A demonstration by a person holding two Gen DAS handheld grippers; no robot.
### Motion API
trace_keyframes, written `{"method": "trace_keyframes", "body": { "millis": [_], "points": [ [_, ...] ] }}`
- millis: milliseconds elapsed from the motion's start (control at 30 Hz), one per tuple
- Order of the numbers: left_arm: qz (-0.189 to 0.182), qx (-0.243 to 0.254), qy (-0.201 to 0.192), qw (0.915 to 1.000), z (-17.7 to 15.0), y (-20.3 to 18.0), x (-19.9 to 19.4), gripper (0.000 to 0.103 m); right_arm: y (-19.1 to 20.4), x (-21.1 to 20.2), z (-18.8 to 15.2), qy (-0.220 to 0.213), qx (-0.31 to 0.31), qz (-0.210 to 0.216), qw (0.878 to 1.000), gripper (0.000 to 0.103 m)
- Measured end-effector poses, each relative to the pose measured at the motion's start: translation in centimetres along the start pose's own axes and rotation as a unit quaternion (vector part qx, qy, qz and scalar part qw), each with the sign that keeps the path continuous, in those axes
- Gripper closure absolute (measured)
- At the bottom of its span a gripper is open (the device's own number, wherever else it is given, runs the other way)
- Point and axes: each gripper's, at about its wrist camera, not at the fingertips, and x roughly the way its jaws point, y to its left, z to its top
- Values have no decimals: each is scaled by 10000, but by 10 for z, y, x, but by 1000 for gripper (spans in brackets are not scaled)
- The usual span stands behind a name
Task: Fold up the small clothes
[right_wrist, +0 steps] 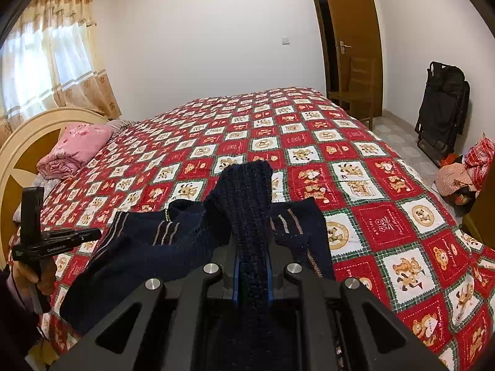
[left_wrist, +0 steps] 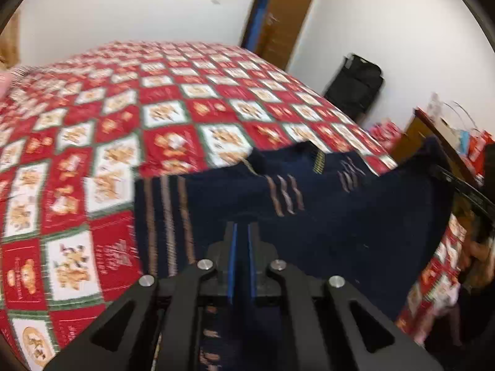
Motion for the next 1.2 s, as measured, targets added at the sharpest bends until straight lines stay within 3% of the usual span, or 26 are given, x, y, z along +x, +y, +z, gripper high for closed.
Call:
{"method": "trace_keyframes", "body": {
  "millis": [133, 200, 333, 400, 433, 467, 633, 767, 867, 1033, 1200],
  "points": [
    [-24, 395, 360, 9986, -6, -12, 19, 56, -1, 2, -5, 26, 84, 47, 10000, 91],
    [27, 506, 520, 9974, -9, -15, 30, 53, -1, 4, -7, 61, 89, 40, 9999, 91],
    [558, 511, 829, 9937, -12, -12, 51, 53, -5, 3, -9, 82, 140, 28, 9999, 91],
    [499, 312, 843, 9947, -11, -8, 52, 60, -7, 1, -9, 79, 151, 9, 9999, 91],
    [361, 271, 866, 9952, -10, -8, 51, 80, -8, 2, -10, 81, 161, 4, 9998, 91],
    [261, 197, 849, 9959, -10, -7, 49, 92, -9, 1, -10, 83, 165, -3, 9998, 91],
    [193, 28, 479, 9987, -9, -10, 30, 94, -8, -2, -7, 13, 139, -6, 9999, 91],
    [85, -162, -52, 9998, 8, -13, 0, 94, -2, -2, 9, -134, -56, -57, 9999, 91],
    [231, -252, -342, 9988, 26, -7, -12, 94, 0, 7, 27, -206, -180, -102, 9996, 91],
    [498, -633, -424, 9958, 41, 15, 2, 94, -1, 49, 45, -122, -387, -338, 9986, 91],
    [958, -582, -342, 9931, 48, 22, 32, 94, 2, 107, 43, 184, -644, -607, 9959, 91]
  ]
}}
